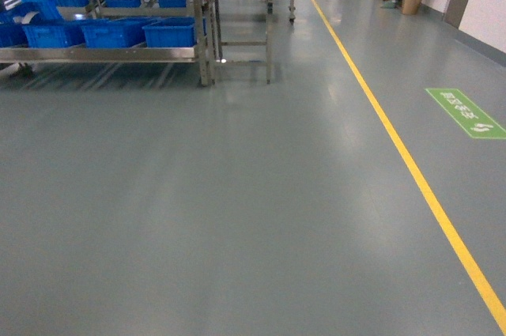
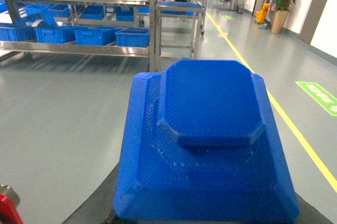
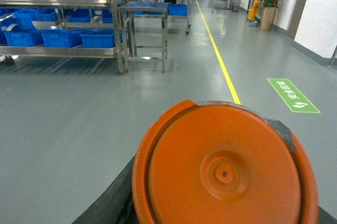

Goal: Sort blue parts and orange caps into right shelf containers

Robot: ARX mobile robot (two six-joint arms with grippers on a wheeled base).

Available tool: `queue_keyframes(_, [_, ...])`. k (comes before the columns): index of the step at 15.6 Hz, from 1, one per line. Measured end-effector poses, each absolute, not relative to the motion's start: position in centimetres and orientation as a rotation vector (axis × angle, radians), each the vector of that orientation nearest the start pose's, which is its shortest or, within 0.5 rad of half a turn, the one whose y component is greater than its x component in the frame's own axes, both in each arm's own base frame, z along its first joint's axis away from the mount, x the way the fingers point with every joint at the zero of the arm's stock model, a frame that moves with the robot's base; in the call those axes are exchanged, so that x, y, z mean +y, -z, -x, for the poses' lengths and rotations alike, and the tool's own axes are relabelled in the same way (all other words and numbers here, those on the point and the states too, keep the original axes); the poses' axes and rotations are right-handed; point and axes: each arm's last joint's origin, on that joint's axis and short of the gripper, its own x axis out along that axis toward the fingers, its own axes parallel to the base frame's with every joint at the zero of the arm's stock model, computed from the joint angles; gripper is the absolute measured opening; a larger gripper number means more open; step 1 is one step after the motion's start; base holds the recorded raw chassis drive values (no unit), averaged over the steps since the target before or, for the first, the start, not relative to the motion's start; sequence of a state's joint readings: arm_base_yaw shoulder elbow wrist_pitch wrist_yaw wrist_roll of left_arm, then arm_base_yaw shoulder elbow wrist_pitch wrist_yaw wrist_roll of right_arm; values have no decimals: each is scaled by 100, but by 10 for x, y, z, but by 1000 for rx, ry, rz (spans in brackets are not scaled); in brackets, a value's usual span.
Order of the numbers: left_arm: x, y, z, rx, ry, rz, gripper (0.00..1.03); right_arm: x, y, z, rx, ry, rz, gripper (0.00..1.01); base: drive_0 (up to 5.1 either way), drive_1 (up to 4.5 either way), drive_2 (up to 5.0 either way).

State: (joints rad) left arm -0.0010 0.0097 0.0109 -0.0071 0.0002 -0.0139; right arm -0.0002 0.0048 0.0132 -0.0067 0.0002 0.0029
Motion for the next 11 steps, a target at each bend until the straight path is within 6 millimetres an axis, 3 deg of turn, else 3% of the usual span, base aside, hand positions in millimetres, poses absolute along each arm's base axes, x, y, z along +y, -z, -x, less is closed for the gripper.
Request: queue_keyframes(11, [0, -166, -98, 6, 0, 14, 42, 0, -167, -97, -2, 0, -3, 46, 1, 425, -423])
